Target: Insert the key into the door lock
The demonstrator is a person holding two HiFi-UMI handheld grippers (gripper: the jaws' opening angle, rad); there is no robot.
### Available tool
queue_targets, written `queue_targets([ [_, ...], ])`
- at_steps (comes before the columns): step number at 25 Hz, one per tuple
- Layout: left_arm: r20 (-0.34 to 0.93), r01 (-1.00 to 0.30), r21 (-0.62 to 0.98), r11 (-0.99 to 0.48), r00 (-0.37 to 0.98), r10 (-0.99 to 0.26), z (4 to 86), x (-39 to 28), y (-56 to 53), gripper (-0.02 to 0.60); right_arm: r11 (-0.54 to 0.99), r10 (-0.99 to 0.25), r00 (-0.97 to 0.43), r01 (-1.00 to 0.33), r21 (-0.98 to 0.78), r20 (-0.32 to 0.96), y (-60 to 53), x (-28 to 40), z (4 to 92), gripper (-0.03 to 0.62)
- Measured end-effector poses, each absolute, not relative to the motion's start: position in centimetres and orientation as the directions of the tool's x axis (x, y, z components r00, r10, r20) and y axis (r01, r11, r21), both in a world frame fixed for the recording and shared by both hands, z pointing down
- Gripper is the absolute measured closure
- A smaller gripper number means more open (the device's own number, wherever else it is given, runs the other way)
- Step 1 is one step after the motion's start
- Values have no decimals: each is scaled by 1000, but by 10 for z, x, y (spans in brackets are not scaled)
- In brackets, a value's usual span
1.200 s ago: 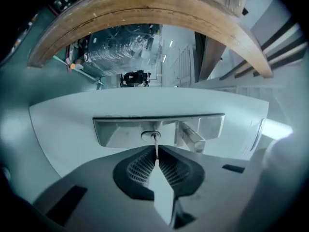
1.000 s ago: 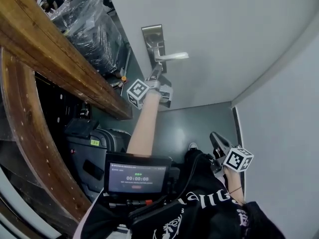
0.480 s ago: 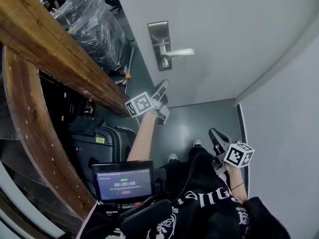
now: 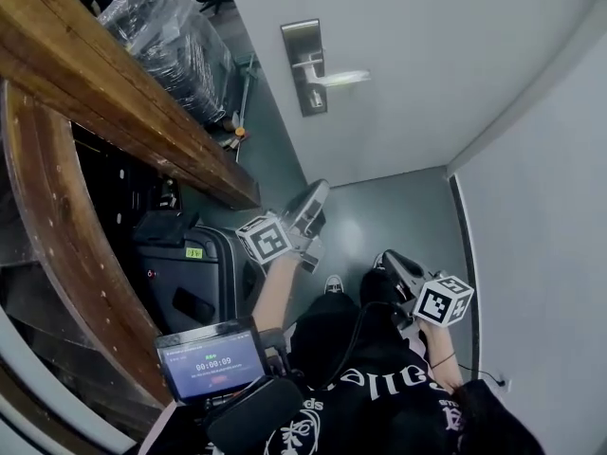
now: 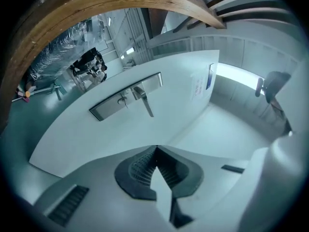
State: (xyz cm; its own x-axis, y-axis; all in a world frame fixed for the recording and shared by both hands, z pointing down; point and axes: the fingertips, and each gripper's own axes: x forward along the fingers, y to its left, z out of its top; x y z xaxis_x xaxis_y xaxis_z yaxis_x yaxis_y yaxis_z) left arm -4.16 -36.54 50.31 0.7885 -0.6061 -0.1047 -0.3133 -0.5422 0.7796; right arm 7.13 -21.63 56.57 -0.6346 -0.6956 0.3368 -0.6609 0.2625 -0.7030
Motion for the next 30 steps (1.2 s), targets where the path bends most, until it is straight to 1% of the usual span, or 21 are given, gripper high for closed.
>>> queue_targets([
  [4, -108, -303, 763, -571, 812, -574, 502, -21, -322, 577, 261, -690, -642, -651, -713, 334, -193, 75, 568, 560],
  [8, -39, -346, 740, -577, 834, -550, 517, 1, -264, 577, 277, -689, -656, -631, -725, 308, -177, 87, 566, 560],
  [10, 9, -375, 741, -557, 835, -551, 520, 12, -231, 577, 297, -677, -674, -617, -729, 295, -163, 94, 562, 560],
  [12, 37, -400, 748, -530, 822, -568, 517, 23, -202, 577, 328, -650, -705, -597, -732, 283, -143, 99, 558, 560],
  [16, 12, -427, 748, -508, 774, -633, 516, 49, -151, 577, 385, -595, -752, -577, -720, 284, -97, 125, 556, 560],
  [20, -5, -439, 776, -453, 714, -700, 499, 70, -103, 577, 404, -569, -767, -576, -711, 298, -59, 156, 561, 560],
  [22, 26, -467, 771, -433, 702, -711, 500, 75, -80, 577, 404, -556, -776, -564, -720, 296, -44, 167, 566, 560],
  [24, 63, -504, 754, -422, 694, -717, 503, 76, -61, 577, 409, -543, -787, -552, -727, 293, -35, 173, 571, 560],
  [30, 98, -610, 663, -433, 645, -758, 501, 61, -29, 577, 422, -546, -795, -535, -732, 266, -27, 175, 576, 560],
])
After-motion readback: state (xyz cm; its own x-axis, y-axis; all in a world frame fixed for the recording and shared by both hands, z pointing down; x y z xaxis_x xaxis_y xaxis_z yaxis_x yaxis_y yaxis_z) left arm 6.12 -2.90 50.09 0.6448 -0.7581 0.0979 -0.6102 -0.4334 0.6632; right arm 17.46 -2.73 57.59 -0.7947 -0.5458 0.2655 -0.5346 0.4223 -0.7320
